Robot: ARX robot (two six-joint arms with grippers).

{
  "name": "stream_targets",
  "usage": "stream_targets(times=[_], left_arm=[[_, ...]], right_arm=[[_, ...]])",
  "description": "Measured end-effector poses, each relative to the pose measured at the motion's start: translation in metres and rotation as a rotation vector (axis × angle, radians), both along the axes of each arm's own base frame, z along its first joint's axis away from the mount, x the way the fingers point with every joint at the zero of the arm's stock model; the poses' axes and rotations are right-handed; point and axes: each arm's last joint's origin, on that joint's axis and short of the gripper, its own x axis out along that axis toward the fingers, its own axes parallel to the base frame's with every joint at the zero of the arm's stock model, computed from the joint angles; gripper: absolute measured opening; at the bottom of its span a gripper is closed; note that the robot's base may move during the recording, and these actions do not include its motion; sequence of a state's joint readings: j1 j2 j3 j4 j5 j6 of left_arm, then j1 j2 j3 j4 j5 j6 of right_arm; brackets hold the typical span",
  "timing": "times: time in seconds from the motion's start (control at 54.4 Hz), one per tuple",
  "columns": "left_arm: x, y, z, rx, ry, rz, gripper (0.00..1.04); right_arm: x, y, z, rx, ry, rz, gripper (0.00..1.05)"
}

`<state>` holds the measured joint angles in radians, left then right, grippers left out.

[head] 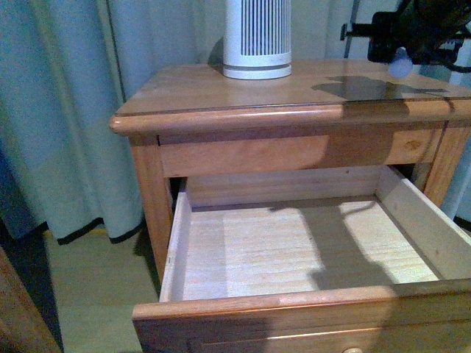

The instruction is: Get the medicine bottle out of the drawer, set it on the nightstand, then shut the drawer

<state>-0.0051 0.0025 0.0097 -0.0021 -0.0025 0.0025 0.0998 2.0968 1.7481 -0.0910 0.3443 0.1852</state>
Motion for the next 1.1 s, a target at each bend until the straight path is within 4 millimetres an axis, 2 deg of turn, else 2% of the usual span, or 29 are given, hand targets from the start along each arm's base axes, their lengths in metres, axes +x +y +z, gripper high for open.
stream_targets(times=[0.129, 0.331, 0.459, 0.533, 0.643, 0.717, 0.735, 0.79, 0.845, 0.919, 0.974, 1.102], left_arm=[[0.000, 0.000, 0.000, 0.000, 0.000, 0.000, 0.98], [0.000, 0.000, 0.000, 0.000, 0.000, 0.000, 0.98], [0.000, 0.000, 0.000, 0.000, 0.000, 0.000, 0.98], [0.000, 0.000, 0.000, 0.000, 0.000, 0.000, 0.98], [0.000, 0.000, 0.000, 0.000, 0.000, 0.000, 0.98], [0.000, 0.000, 0.000, 0.000, 0.000, 0.000, 0.98], [0.000, 0.000, 0.000, 0.000, 0.000, 0.000, 0.98], [0.000, 0.000, 0.000, 0.000, 0.000, 0.000, 0.98], [0.000, 0.000, 0.000, 0.000, 0.000, 0.000, 0.98], [0.000, 0.000, 0.000, 0.000, 0.000, 0.000, 0.98], [0.000, 0.000, 0.000, 0.000, 0.000, 0.000, 0.98], [0.000, 0.000, 0.000, 0.000, 0.000, 0.000, 0.98]], right_arm=[[0.003, -0.001, -0.008, -0.004, 0.013, -0.001, 0.51], [0.004, -0.002, -0.004, 0.002, -0.019, 0.003, 0.80], [-0.001, -0.006, 0.010, 0.017, -0.062, 0.018, 0.99], [-0.012, -0.007, 0.027, 0.021, -0.114, 0.019, 0.98], [-0.048, -0.012, 0.061, 0.034, -0.199, 0.017, 0.98], [-0.082, -0.016, 0.080, 0.039, -0.264, 0.015, 0.98], [-0.098, -0.019, 0.086, 0.036, -0.286, 0.005, 0.98], [-0.131, -0.023, 0.089, 0.030, -0.328, -0.012, 0.98], [-0.159, -0.025, 0.083, 0.034, -0.322, -0.012, 0.98], [-0.195, -0.025, 0.064, 0.045, -0.293, -0.006, 0.98], [-0.226, -0.020, 0.043, 0.051, -0.252, 0.004, 0.98], [-0.282, -0.006, -0.001, 0.064, -0.158, 0.038, 0.98]])
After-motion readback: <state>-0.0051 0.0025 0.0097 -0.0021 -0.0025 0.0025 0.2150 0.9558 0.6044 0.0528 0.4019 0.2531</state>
